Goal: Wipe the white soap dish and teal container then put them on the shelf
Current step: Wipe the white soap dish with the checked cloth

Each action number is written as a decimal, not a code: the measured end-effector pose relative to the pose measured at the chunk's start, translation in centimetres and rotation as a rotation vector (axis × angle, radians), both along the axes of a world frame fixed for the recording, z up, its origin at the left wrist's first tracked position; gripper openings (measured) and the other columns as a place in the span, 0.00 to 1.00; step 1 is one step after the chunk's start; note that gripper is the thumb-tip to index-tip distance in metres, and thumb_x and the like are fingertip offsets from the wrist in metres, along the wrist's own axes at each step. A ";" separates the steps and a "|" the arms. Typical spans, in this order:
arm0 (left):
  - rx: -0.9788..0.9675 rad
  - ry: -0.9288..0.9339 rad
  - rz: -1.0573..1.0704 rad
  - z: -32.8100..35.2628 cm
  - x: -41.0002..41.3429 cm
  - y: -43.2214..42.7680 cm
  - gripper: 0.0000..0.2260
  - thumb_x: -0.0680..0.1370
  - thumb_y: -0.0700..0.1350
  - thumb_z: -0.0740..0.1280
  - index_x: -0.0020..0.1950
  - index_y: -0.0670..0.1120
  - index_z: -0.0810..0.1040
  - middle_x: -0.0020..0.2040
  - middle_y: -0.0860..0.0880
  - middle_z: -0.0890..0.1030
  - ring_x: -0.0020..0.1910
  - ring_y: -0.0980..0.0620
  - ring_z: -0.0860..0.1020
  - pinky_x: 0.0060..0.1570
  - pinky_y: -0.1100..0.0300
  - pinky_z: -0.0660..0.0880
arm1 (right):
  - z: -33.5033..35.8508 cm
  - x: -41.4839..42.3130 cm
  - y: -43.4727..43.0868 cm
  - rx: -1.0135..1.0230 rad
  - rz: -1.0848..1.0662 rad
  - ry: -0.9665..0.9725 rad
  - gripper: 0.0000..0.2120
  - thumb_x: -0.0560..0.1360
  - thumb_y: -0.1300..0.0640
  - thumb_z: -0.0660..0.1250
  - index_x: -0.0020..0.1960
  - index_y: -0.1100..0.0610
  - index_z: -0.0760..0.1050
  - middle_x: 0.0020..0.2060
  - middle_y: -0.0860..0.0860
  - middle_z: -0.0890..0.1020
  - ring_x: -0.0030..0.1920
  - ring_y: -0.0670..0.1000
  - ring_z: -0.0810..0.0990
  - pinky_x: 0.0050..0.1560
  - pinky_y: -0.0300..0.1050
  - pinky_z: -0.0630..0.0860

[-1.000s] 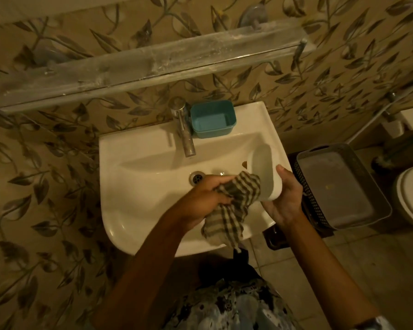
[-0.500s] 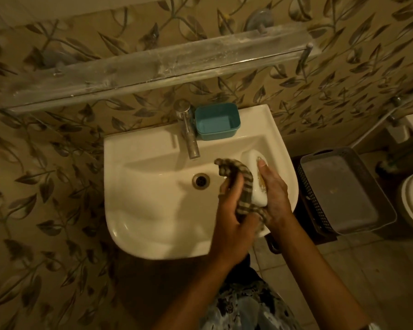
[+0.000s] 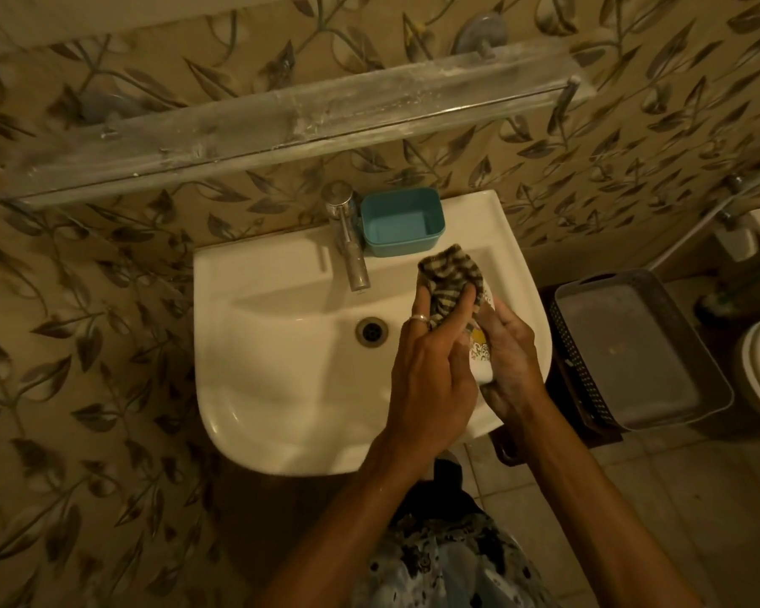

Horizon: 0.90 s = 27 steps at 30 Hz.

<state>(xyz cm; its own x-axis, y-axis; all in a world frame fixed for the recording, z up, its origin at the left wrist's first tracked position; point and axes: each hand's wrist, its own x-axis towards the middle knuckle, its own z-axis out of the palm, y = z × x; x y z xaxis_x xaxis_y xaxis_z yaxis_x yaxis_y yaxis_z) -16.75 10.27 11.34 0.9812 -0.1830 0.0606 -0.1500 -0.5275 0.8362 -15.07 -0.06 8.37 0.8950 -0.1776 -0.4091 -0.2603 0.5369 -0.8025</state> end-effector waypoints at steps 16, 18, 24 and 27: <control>0.001 0.076 -0.015 -1.4 -4.1 -0.1 0.24 0.80 0.49 0.45 0.76 0.59 0.51 0.78 0.54 0.43 0.77 0.54 0.47 0.73 0.50 0.61 | -0.5 -0.2 1.5 0.077 -0.322 0.175 0.16 0.75 0.57 0.70 0.60 0.62 0.79 0.50 0.61 0.85 0.51 0.60 0.84 0.54 0.56 0.81; 0.038 0.057 0.019 -0.6 -2.3 0.4 0.24 0.79 0.46 0.47 0.76 0.57 0.53 0.78 0.51 0.50 0.76 0.52 0.52 0.71 0.50 0.64 | -0.5 -0.5 1.7 0.106 -0.233 0.136 0.16 0.75 0.57 0.69 0.60 0.63 0.79 0.51 0.62 0.84 0.48 0.58 0.84 0.49 0.51 0.83; -0.012 0.212 -0.027 0.2 3.0 2.7 0.23 0.80 0.43 0.50 0.75 0.54 0.59 0.76 0.49 0.61 0.74 0.51 0.61 0.71 0.57 0.59 | -0.6 -1.7 2.2 0.072 -0.075 0.051 0.24 0.70 0.54 0.71 0.64 0.61 0.77 0.54 0.61 0.83 0.51 0.57 0.83 0.49 0.48 0.81; -0.001 0.203 -0.044 -0.3 1.6 2.5 0.25 0.78 0.48 0.48 0.76 0.56 0.55 0.76 0.49 0.61 0.72 0.52 0.62 0.70 0.59 0.62 | -0.7 -1.3 2.1 0.073 -0.205 0.077 0.20 0.72 0.59 0.71 0.64 0.60 0.77 0.52 0.60 0.84 0.51 0.57 0.84 0.50 0.50 0.82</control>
